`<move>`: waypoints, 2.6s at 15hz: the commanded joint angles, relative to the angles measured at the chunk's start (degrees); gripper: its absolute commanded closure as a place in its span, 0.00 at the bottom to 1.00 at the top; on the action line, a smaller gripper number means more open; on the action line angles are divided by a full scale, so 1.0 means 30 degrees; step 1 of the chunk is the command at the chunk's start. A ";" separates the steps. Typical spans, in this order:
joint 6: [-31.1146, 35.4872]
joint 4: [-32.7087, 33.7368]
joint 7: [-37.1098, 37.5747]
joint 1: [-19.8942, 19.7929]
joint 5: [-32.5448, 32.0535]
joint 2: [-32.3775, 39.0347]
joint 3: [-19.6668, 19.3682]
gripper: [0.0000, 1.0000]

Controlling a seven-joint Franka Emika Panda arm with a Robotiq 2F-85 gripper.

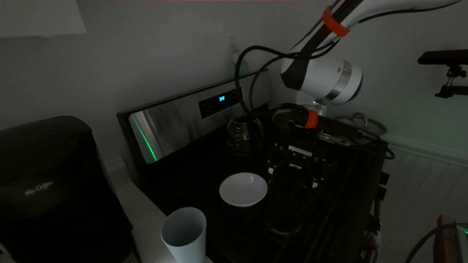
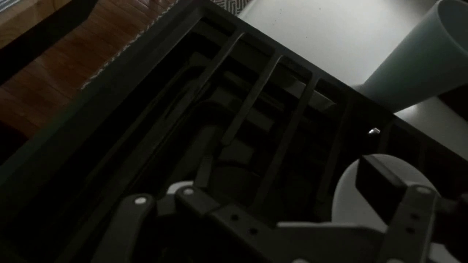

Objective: Remove the white plate from the stove and put it on the counter

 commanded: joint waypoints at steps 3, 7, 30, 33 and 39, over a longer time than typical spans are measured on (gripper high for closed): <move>0.0806 0.1112 0.2264 -0.0034 -0.0142 0.0414 -0.0011 0.05; 0.0797 0.1928 0.3072 0.0040 -0.0556 0.0986 0.0026 0.05; 0.2643 0.5911 0.4270 0.1078 -0.3401 0.4376 0.0954 0.25; 0.2890 0.5845 0.4001 0.0953 -0.3130 0.4528 0.1128 0.44; 0.3271 0.5620 0.3719 0.0951 -0.3099 0.4550 0.1161 0.84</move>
